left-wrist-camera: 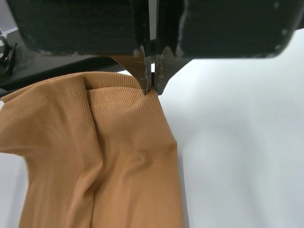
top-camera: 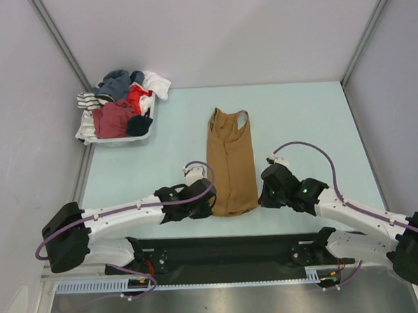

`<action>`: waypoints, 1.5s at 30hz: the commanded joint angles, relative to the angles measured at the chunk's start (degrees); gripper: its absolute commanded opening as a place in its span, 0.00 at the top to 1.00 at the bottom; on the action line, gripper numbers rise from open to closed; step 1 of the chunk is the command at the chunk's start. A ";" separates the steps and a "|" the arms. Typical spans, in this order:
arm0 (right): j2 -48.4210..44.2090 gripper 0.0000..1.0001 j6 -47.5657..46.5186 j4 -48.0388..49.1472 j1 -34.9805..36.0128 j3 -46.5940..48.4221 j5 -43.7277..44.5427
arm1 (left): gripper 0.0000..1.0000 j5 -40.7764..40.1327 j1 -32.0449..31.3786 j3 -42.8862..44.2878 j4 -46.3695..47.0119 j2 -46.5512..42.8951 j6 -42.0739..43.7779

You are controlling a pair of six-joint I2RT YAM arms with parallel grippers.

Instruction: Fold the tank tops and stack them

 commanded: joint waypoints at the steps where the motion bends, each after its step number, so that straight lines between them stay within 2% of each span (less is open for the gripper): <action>1: 1.04 1.00 -3.77 1.18 -2.48 3.08 -0.80 | 1.00 -1.85 2.00 4.40 -0.67 0.55 3.49; 13: 7.10 1.00 -10.80 1.62 -9.68 12.30 -2.12 | 1.00 -3.17 8.24 13.54 -2.34 5.73 10.08; 20: 14.13 1.00 -14.31 3.55 -12.06 17.40 -1.86 | 1.00 -4.66 12.29 18.03 -2.51 8.72 13.42; 30: 23.89 1.00 -18.80 6.54 -14.26 25.14 -0.27 | 1.00 -4.49 18.09 27.69 -2.16 18.56 18.43; 36: 27.67 1.00 -20.03 7.24 -14.96 28.22 -0.53 | 1.00 -2.73 19.59 29.81 -0.93 22.61 19.75; 45: 27.94 1.00 -22.31 8.47 -15.23 31.91 -3.08 | 1.00 -2.99 19.85 32.88 -0.40 22.61 21.34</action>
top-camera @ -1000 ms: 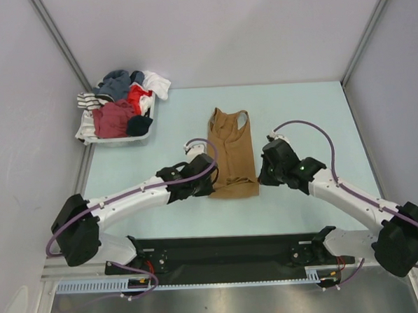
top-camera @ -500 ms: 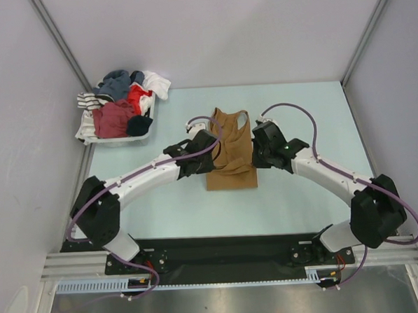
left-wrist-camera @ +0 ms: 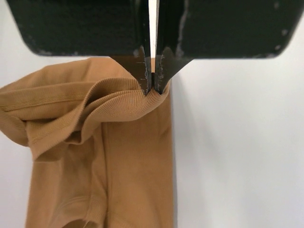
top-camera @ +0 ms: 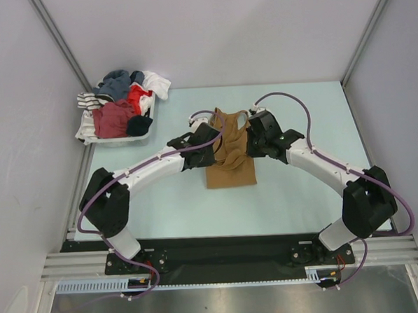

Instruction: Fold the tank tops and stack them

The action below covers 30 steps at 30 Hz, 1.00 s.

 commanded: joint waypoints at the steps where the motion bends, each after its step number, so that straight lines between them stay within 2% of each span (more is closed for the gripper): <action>1: -0.87 1.00 -1.97 3.05 -0.41 2.69 -1.40 | 1.00 -0.52 0.49 4.25 1.45 -0.56 2.06; 10: 4.30 0.99 -0.12 6.21 -6.47 1.37 -4.48 | 1.00 2.02 4.26 7.33 3.56 5.76 2.94; 13: 8.25 0.95 0.32 8.75 -7.70 1.72 -4.39 | 0.99 3.42 5.67 7.68 7.50 9.80 4.33; 14: 9.66 0.87 0.67 9.12 -8.14 2.07 -4.04 | 0.98 4.91 6.11 7.68 8.82 11.90 4.78; 16: 13.69 0.63 1.98 9.82 -9.89 3.21 -3.95 | 0.79 6.15 7.60 8.56 10.50 13.94 5.22; 17: 14.68 0.44 2.25 10.00 -10.42 3.48 -4.82 | 0.65 6.59 8.04 8.82 10.59 14.90 5.14; 18: 15.30 0.41 2.51 10.00 -10.78 3.57 -5.61 | 0.44 6.08 8.48 8.30 11.03 14.74 5.05; 21: 13.99 0.32 3.04 11.75 -10.96 1.20 -5.71 | 0.22 4.93 8.49 2.88 15.67 10.00 4.79; 23: 11.80 0.27 3.31 12.81 -11.22 -1.00 -4.66 | 0.17 4.14 8.49 1.53 16.13 7.11 5.40; 25: 10.74 0.27 3.31 13.25 -11.39 -1.88 -5.53 | 0.17 3.00 8.49 1.35 14.64 5.95 6.27; 26: 10.04 0.30 3.22 13.51 -11.40 -2.84 -5.88 | 0.17 2.91 8.49 1.01 14.46 4.56 6.54; 30: 5.03 0.31 2.70 16.67 -11.40 -6.36 -6.32 | 0.17 3.52 8.49 -3.99 16.56 -0.02 7.07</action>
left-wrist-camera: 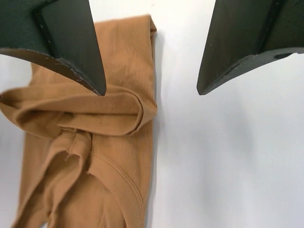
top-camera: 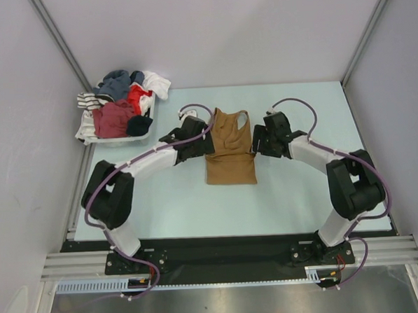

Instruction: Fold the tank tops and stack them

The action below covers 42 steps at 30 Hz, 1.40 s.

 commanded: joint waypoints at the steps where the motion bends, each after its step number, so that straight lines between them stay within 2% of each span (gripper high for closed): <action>1: -5.71 0.30 -0.30 5.16 -0.12 -1.90 -2.21 | 0.17 -0.39 -0.13 -3.50 3.63 -7.32 1.78; 3: -7.72 0.29 -1.70 6.13 -0.03 -3.22 -4.23 | 0.19 0.75 -0.21 -5.61 4.42 -9.00 2.39; 6: -9.75 0.50 -3.11 10.51 0.06 -6.20 -10.45 | 0.24 3.30 -0.65 -8.16 4.77 -11.99 2.49; 7: -10.28 0.62 -3.73 12.35 0.15 -6.65 -12.31 | 0.27 3.91 -0.91 -8.86 4.78 -13.65 2.57; 8: -10.11 0.67 -3.73 12.98 0.32 -6.65 -14.68 | 0.35 4.96 -1.87 -10.26 5.04 -14.36 2.40; 9: -9.68 0.72 -3.56 13.42 0.32 -6.65 -19.32 | 0.37 5.32 -2.41 -10.89 5.21 -15.24 2.22; 10: -8.19 0.84 -2.25 13.69 0.67 -6.39 -21.28 | 0.40 5.32 -3.02 -11.50 5.30 -16.55 1.70; 13: -5.81 1.00 1.35 18.68 1.20 -8.13 -26.65 | 0.44 6.20 -5.13 -14.40 6.27 -18.41 -0.23; 15: -4.75 1.00 4.61 23.33 2.25 -9.55 -28.67 | 0.48 7.60 -5.84 -16.77 8.19 -19.64 -1.90; 20: -1.86 1.00 6.37 26.78 6.29 -11.05 -25.08 | 0.50 7.96 -7.42 -19.85 10.92 -18.51 -3.75; 29: 3.07 1.00 6.90 28.81 6.30 -10.96 -22.53 | 0.56 7.35 -9.88 -17.93 12.78 -11.30 -3.75; 38: 7.11 0.99 3.22 22.57 5.25 -4.37 -18.92 | 0.58 4.36 -9.88 -16.08 10.23 -9.63 -3.14; 42: 9.83 0.96 2.42 20.99 3.58 0.45 -19.45 | 0.58 4.36 -9.88 -15.64 9.61 -8.40 -2.79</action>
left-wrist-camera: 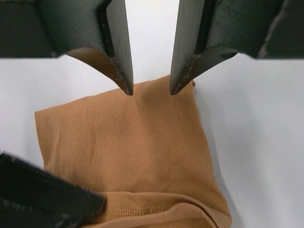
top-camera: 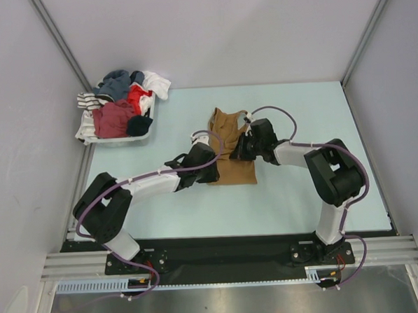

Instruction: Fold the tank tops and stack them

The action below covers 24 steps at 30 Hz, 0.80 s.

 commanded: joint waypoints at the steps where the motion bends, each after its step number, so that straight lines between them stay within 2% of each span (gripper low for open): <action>1: 2.32 0.95 -2.37 -1.76 -1.63 5.62 1.38 | 0.58 -1.46 -0.18 2.13 0.08 1.00 0.16; 6: 6.53 0.89 -4.39 -7.56 -1.89 14.92 5.16 | 0.60 -1.72 -0.18 1.34 0.70 2.32 -0.10; 9: 6.64 0.74 -5.36 -9.75 -2.68 17.66 4.11 | 0.60 -2.51 -0.18 1.34 0.00 1.89 0.16; 12: 3.57 0.56 -6.67 -9.60 -2.77 15.93 4.54 | 0.60 -5.49 -0.09 2.74 -2.90 0.04 1.56; 13: 1.12 0.47 -7.11 -9.42 -2.77 14.87 4.63 | 0.60 -6.46 0.00 3.18 -3.69 -0.40 2.00; 18: -7.07 0.37 -8.70 -10.03 -3.91 8.28 7.35 | 0.58 -6.47 3.77 5.12 -4.84 -3.21 4.99; 19: -8.30 0.35 -9.13 -10.03 -4.17 7.14 7.71 | 0.56 -6.47 4.30 5.64 -4.84 -3.21 5.52; 20: -10.22 0.33 -10.01 -10.12 -4.87 5.12 8.32 | 0.48 -7.51 5.00 6.78 -5.45 -3.04 5.96; 21: -10.94 0.31 -10.54 -10.47 -5.14 4.23 8.67 | 0.44 -8.13 5.18 7.31 -5.54 -3.12 6.92; 24: -12.53 0.27 -13.34 -10.74 -6.11 1.68 8.15 | 0.37 -7.70 5.62 8.37 -3.18 -2.34 11.04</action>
